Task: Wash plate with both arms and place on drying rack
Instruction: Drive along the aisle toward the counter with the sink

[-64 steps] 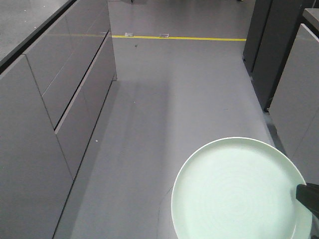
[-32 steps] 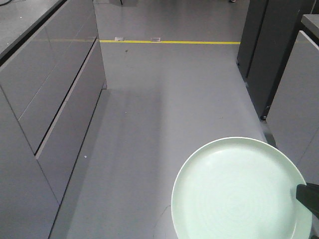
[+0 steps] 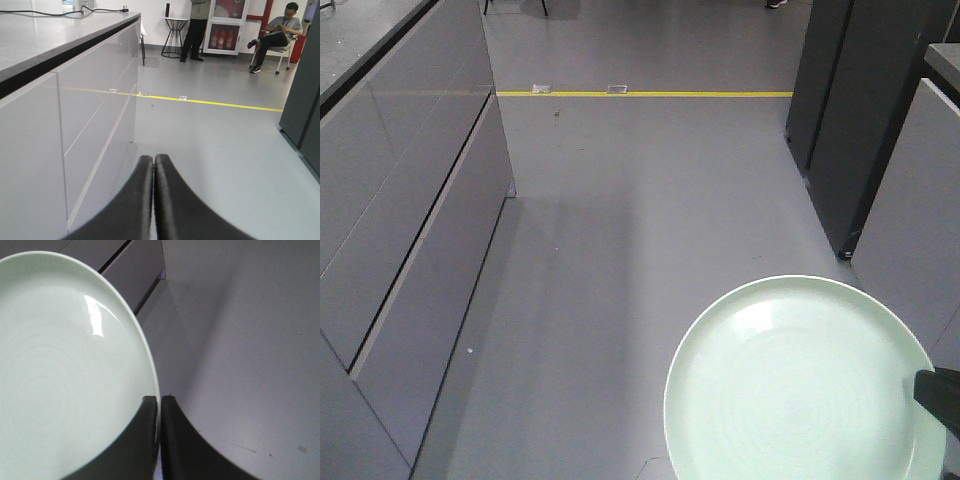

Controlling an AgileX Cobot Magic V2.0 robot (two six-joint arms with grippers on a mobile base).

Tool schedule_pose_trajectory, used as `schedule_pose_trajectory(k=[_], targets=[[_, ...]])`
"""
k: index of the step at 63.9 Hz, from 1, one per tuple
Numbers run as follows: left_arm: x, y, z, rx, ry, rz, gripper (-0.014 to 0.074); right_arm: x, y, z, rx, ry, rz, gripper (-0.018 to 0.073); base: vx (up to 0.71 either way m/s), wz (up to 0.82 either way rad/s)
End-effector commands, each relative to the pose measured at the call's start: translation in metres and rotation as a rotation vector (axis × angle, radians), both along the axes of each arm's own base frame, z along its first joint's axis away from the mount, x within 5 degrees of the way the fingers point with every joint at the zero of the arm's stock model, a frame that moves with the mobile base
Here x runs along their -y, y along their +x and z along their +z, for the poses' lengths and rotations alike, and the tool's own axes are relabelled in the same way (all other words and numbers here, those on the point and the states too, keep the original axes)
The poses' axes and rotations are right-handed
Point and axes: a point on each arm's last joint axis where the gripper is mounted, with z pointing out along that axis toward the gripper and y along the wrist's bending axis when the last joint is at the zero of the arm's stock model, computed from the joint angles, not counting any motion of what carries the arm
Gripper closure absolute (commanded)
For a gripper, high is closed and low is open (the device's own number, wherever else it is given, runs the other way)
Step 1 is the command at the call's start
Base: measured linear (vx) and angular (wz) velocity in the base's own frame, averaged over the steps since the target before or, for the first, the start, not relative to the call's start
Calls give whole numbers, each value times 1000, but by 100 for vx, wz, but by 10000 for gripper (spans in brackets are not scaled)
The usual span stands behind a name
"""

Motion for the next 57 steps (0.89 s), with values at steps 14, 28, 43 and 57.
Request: schedule_pose_trajectory(k=[14, 28, 43, 57], targets=[[1, -2, 16, 111, 0, -11, 603, 1, 3, 13, 78, 34, -30, 564, 25, -7], [1, -2, 16, 111, 0, -11, 603, 1, 3, 13, 77, 33, -30, 564, 24, -6], [1, -2, 16, 111, 0, -11, 603, 1, 3, 13, 77, 33, -30, 564, 23, -6], [1, -2, 16, 111, 0, -11, 603, 1, 3, 13, 77, 33, -30, 564, 22, -6]])
